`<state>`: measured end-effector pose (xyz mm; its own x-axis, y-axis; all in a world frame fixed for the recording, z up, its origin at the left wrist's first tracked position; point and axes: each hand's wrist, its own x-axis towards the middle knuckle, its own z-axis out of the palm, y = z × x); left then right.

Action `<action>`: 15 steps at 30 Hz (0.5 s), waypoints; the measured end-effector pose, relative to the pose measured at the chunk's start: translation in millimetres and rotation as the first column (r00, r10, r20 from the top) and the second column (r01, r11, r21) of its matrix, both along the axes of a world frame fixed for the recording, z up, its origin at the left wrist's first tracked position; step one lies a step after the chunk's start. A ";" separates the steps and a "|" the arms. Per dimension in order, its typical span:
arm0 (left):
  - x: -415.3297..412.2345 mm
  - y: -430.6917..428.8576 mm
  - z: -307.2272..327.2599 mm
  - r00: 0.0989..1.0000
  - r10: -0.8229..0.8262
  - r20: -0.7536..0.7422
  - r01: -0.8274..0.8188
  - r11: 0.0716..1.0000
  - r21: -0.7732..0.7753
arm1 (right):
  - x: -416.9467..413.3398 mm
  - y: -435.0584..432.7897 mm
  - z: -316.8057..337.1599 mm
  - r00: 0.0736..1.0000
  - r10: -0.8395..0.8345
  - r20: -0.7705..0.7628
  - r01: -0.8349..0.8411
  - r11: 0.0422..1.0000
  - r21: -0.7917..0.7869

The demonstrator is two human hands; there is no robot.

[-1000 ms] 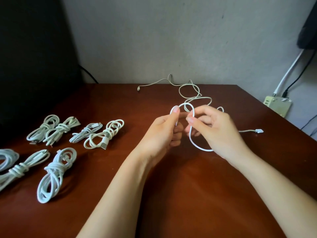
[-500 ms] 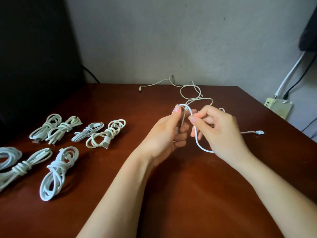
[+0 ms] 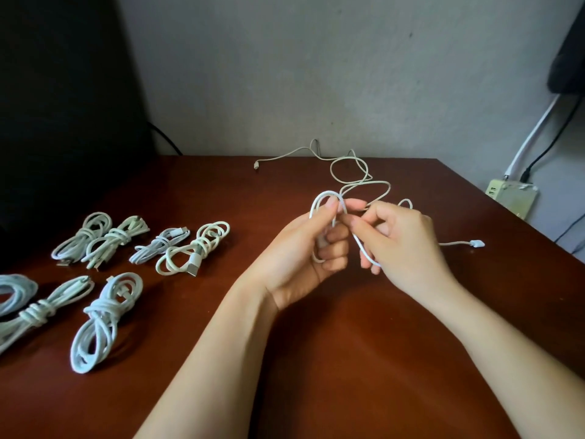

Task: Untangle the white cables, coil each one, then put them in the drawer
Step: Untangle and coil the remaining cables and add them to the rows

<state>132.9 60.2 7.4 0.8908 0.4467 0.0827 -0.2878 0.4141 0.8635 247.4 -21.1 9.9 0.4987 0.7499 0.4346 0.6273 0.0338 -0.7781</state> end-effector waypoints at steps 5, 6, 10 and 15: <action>-2.1 4.7 1.3 0.995 -0.093 0.033 0.098 0.976 -0.192 | 6.3 -0.5 -2.3 0.997 -0.032 0.068 0.032 0.999 -0.005; -1.7 4.9 0.3 0.996 -0.085 0.020 0.087 0.979 -0.184 | 6.9 -0.6 -3.2 0.995 -0.033 0.093 0.033 0.999 -0.002; 1.2 2.3 -0.5 0.999 0.003 -0.038 -0.009 0.989 -0.145 | 7.9 -2.0 -6.6 0.973 -0.003 0.230 -0.002 1.000 0.024; -0.4 8.7 0.0 0.975 0.214 -0.058 -0.220 0.966 -0.134 | 13.5 -3.3 -9.2 0.907 0.085 0.412 -0.061 0.996 -0.071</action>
<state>132.4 68.9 7.4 0.7728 0.6340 -0.0294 -0.3480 0.4621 0.8157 260.9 -24.4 0.8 0.2259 0.8059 0.5473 0.8909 0.0564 -0.4507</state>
